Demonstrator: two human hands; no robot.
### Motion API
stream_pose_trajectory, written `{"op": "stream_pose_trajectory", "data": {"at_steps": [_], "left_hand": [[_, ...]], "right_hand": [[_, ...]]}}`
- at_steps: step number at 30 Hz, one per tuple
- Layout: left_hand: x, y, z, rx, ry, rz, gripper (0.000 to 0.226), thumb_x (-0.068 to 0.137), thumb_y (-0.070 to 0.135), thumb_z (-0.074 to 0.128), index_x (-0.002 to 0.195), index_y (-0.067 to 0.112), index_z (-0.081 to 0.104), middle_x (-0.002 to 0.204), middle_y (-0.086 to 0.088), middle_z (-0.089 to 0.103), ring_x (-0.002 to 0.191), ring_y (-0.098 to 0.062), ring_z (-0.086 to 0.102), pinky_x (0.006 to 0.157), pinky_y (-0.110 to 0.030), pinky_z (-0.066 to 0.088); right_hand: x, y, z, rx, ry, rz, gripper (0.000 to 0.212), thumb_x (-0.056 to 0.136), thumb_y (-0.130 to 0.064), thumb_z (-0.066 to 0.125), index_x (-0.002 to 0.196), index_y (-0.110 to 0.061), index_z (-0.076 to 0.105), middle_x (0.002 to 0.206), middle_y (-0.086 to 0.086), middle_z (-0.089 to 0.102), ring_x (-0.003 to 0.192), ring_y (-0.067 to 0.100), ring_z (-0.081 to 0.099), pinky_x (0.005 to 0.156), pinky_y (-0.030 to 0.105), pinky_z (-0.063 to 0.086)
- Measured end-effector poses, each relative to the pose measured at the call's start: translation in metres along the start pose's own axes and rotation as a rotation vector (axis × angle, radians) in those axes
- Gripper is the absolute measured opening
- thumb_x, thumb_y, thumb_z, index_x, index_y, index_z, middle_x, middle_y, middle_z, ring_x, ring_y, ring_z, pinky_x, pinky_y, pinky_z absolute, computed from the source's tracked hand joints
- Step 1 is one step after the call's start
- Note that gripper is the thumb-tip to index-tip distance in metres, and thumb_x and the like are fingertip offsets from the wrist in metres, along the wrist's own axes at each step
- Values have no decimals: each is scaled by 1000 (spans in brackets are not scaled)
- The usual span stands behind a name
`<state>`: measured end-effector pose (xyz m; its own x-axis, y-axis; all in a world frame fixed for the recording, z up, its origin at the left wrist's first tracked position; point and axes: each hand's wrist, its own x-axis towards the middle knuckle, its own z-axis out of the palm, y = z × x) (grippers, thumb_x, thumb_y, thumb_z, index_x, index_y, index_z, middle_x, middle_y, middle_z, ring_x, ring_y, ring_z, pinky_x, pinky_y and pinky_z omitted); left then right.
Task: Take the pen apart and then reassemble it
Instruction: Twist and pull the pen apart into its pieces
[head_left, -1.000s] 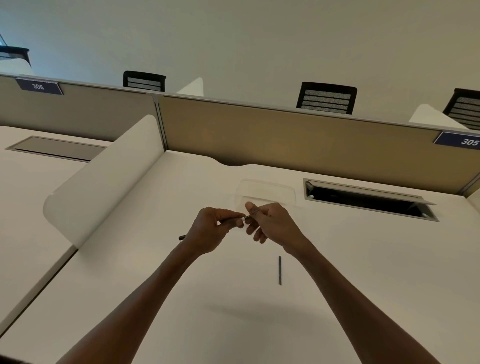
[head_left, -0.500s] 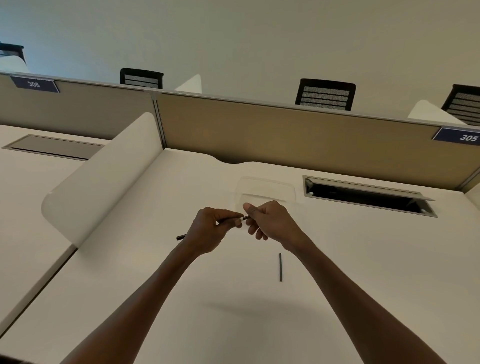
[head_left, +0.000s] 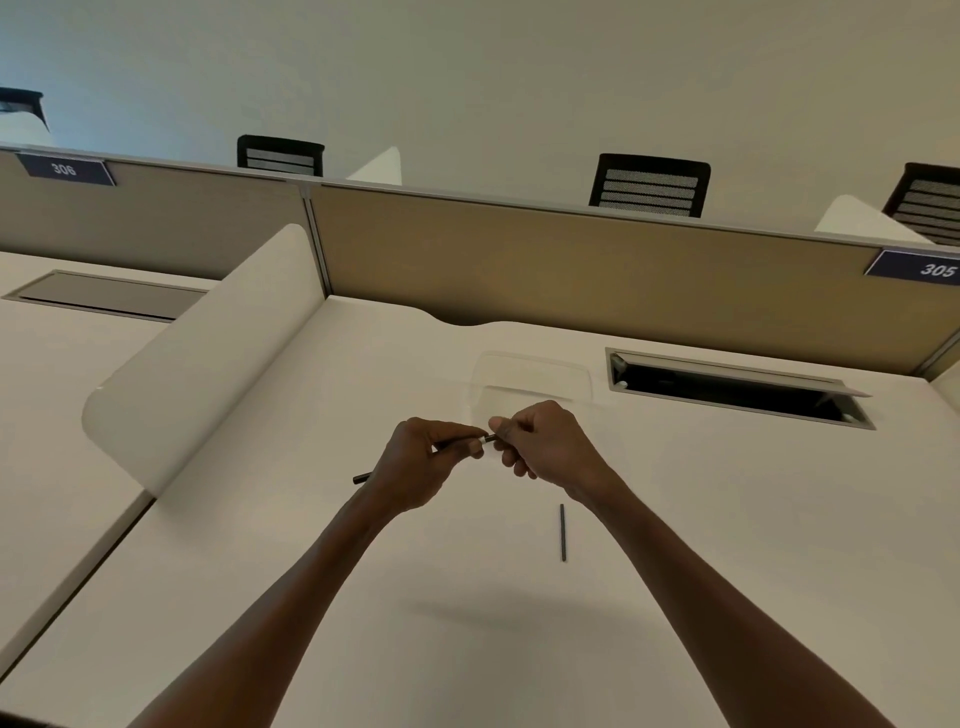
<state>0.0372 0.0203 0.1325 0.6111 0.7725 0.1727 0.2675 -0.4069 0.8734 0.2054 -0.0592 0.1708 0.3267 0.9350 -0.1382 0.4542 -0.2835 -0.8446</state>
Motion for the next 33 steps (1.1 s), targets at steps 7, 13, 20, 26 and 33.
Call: {"op": "stream_pose_trajectory", "data": {"at_steps": [7, 13, 20, 26, 33], "left_hand": [[-2, -4, 2, 5, -7, -8, 16, 91, 22, 68, 81, 30, 76, 72, -5, 72, 45, -10, 40, 45, -18, 33], [-1, -6, 4, -6, -13, -35, 17, 91, 24, 67, 79, 35, 75, 77, -4, 74, 56, -20, 49, 50, -22, 36], [-3, -13, 6, 3, -19, -59, 13, 92, 29, 66, 86, 31, 77, 77, -5, 70, 57, -16, 45, 54, -23, 37], [-4, -15, 7, -60, -42, -83, 13, 93, 28, 65, 92, 30, 77, 84, 4, 74, 65, -10, 55, 65, -26, 48], [-4, -18, 7, -228, -29, -104, 14, 93, 26, 65, 99, 35, 75, 84, 11, 76, 62, -2, 56, 57, -9, 41]], "right_hand": [[1, 1, -4, 113, -53, 12, 23, 93, -29, 63, 93, -8, 70, 79, 8, 74, 61, 12, 68, 56, 21, 54], [0, 1, -4, -86, -12, 28, 36, 95, -35, 57, 77, -7, 71, 64, 1, 70, 47, 7, 58, 47, 17, 43], [-1, 0, -11, -167, 58, -177, 11, 81, -7, 73, 87, -16, 77, 82, -2, 72, 77, 9, 65, 65, 14, 48], [-2, 0, -13, -165, 161, -295, 18, 76, 4, 74, 80, -13, 77, 78, -6, 71, 76, 7, 64, 67, 7, 47], [-3, -1, -15, -196, 264, -419, 17, 74, 6, 73, 78, -10, 76, 78, 1, 74, 72, 6, 65, 66, 10, 47]]}}
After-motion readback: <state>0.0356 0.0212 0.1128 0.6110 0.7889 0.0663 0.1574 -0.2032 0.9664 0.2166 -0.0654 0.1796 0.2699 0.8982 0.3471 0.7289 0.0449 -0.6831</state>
